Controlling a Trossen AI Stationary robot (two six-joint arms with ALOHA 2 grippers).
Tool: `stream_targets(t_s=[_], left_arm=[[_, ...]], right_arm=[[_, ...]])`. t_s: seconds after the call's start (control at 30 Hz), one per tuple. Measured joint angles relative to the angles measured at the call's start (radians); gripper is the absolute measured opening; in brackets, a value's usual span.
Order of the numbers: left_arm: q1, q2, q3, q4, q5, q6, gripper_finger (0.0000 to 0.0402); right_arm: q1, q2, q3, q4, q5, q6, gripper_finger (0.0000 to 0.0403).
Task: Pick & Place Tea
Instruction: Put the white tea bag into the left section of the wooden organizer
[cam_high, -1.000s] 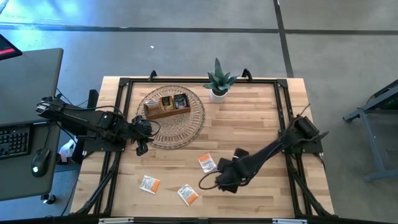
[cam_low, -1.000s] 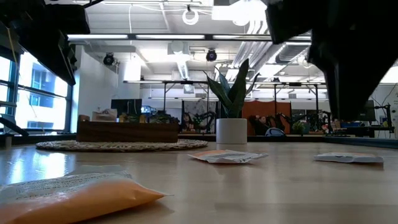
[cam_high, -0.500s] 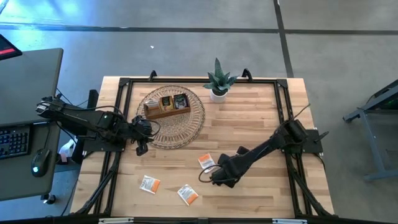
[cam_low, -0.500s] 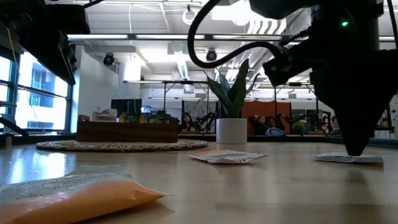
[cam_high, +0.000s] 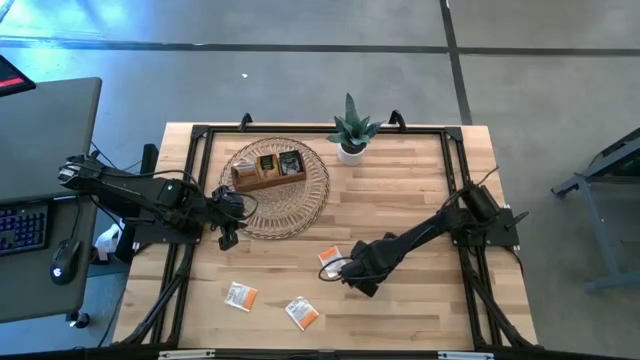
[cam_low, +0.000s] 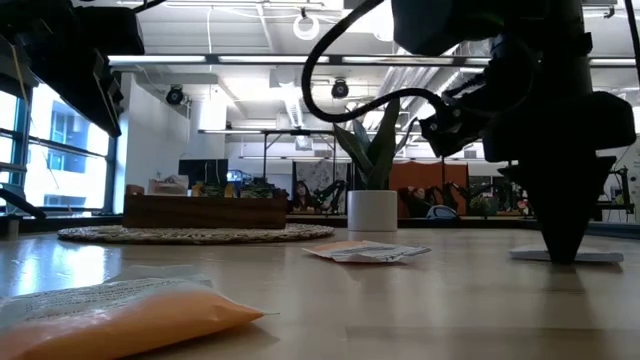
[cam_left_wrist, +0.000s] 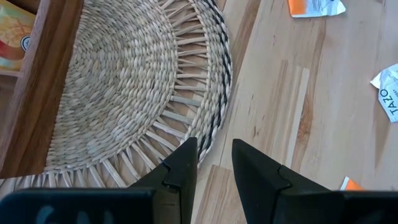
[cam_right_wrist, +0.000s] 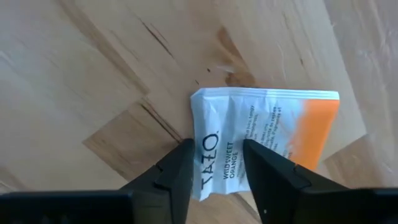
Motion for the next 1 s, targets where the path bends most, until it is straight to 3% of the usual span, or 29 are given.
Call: stream_targets(t_s=[0.1, 0.3, 0.47, 0.73, 0.87, 1.0], left_arm=[[0.000, 0.000, 0.000, 0.002, 0.000, 0.000, 0.0099], [0.000, 0.000, 0.000, 0.007, -0.001, 0.000, 0.0099], [0.000, 0.000, 0.000, 0.007, -0.001, 0.000, 0.0099], [0.000, 0.000, 0.000, 0.011, -0.015, 0.000, 0.0099], [0.000, 0.018, 0.000, 0.039, -0.004, -0.061, 0.0099], [0.000, 0.038, -0.001, 0.059, -0.011, -0.106, 0.0099]], right_arm=[[-0.006, 0.002, 0.002, 0.014, -0.007, -0.004, 0.0112], [-0.019, 0.010, 0.054, 0.016, -0.022, -0.070, 0.0012], [-0.033, 0.020, 0.159, 0.000, 0.064, -0.124, 0.0026], [-0.078, 0.014, 0.329, 0.027, 0.392, -0.185, 0.0010], [-0.126, 0.014, 0.331, 0.186, 0.516, -0.186, 0.0009], [-0.178, 0.013, 0.267, 0.473, 0.526, -0.279, 0.0003]])
